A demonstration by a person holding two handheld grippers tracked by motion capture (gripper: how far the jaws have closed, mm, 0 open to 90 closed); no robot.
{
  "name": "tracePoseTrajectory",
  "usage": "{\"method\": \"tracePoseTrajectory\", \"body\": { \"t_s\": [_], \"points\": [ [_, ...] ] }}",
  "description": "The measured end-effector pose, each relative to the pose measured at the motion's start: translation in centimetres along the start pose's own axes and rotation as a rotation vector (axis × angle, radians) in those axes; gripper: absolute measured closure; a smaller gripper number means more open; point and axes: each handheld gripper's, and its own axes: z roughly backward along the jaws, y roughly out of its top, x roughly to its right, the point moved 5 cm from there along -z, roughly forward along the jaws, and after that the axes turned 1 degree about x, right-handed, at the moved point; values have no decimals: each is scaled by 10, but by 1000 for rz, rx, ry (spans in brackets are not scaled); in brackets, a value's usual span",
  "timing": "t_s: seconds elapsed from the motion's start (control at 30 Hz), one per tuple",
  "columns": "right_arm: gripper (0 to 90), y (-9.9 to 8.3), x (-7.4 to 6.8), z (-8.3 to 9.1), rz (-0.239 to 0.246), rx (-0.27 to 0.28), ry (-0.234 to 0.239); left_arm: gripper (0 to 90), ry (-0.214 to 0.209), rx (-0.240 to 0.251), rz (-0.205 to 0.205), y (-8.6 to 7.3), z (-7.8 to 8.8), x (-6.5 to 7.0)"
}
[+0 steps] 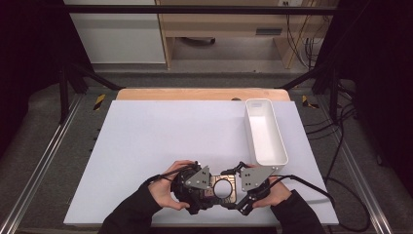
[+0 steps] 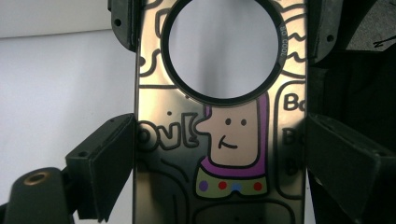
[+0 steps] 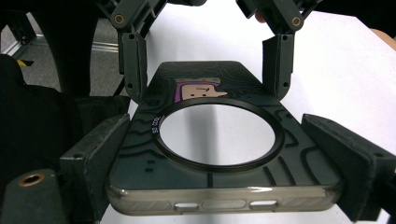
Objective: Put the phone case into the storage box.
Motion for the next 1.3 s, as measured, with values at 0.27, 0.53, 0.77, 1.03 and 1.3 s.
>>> {"method": "tracePoseTrajectory", "body": {
  "t_s": [0.27,0.53,0.77,1.03,1.3],
  "points": [
    [120,-1,-1,-1,-4,-10,3,75,-5,2,17,0,0,-1],
    [120,0,2,1,-23,-16,-3,50,1,19,31,-1,6,-2],
    [120,2,5,9,-48,-31,-9,35,9,15,59,-8,16,-4],
    [119,6,10,18,-72,-54,-15,33,20,14,91,-18,26,-6],
    [120,14,15,32,-102,-101,-9,32,32,18,115,-25,30,-9]
  ]
}}
